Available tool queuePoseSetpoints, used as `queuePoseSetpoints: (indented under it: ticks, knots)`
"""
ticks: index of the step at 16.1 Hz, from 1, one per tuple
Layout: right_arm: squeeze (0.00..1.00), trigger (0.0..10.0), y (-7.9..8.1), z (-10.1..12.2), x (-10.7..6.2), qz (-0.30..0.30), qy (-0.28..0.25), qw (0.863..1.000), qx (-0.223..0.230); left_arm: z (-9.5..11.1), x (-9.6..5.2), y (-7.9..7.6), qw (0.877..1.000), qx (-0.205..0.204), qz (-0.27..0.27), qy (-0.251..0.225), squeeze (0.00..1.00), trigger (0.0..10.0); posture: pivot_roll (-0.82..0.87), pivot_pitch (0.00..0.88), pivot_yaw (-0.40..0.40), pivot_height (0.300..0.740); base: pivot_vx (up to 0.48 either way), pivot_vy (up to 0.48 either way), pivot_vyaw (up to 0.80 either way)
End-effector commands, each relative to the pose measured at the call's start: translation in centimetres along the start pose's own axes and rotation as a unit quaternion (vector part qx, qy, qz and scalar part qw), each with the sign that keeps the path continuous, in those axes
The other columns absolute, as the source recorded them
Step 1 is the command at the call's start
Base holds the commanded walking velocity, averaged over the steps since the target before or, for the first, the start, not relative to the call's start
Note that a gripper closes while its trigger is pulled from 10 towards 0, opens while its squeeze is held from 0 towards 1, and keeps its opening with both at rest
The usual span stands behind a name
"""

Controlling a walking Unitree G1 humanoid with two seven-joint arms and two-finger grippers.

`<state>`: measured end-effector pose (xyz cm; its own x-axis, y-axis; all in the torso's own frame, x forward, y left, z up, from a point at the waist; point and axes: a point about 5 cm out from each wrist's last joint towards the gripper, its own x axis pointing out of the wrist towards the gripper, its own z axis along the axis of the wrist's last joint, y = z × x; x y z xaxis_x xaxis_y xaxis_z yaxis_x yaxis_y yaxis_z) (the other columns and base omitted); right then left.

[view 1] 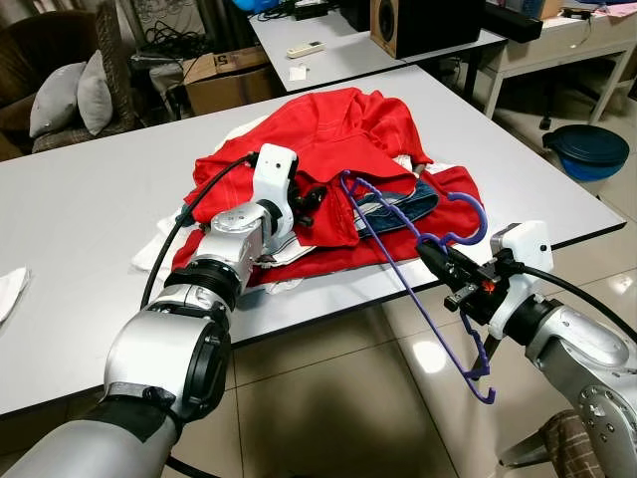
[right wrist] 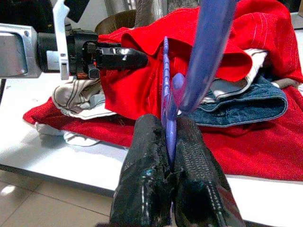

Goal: Hang hanger

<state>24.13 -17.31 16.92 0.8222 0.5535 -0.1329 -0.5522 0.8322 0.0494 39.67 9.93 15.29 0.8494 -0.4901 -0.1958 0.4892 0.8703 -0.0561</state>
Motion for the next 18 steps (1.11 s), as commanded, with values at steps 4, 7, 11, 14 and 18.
queuePoseSetpoints:
  ticks: [4,7,11,14,18]
  knots:
    - [0.0,10.0,0.3,-0.3,-0.8,-0.002,0.001,1.0,-0.008,-0.2,-0.2,0.8,1.0,0.005,0.027,0.007,0.0,0.0,-0.22,0.0,0.199,0.74,0.0,0.0,0.0]
    - [0.0,10.0,0.3,-0.6,-1.5,-0.01,0.005,1.0,-0.003,-0.5,-0.6,1.7,0.998,0.013,0.064,0.015,0.0,0.0,-0.22,0.0,0.195,0.74,0.0,0.0,0.0]
    - [0.0,10.0,0.4,-0.9,-2.7,-0.033,-0.004,0.999,0.015,0.1,-0.9,2.5,0.996,-0.004,0.085,-0.012,0.0,0.0,-0.22,0.0,0.181,0.74,0.0,0.0,0.0]
    - [0.0,10.0,0.9,-1.2,-2.9,-0.039,-0.006,0.999,0.027,1.5,-0.9,2.5,0.996,-0.014,0.072,-0.049,0.0,0.0,-0.24,0.0,0.184,0.74,0.0,0.0,0.0]
    - [0.0,10.0,1.3,-1.5,-1.9,-0.069,-0.023,0.997,0.032,2.9,-0.7,2.3,0.99,-0.081,0.057,-0.098,0.0,0.0,-0.26,0.0,0.202,0.74,0.0,0.0,0.0]
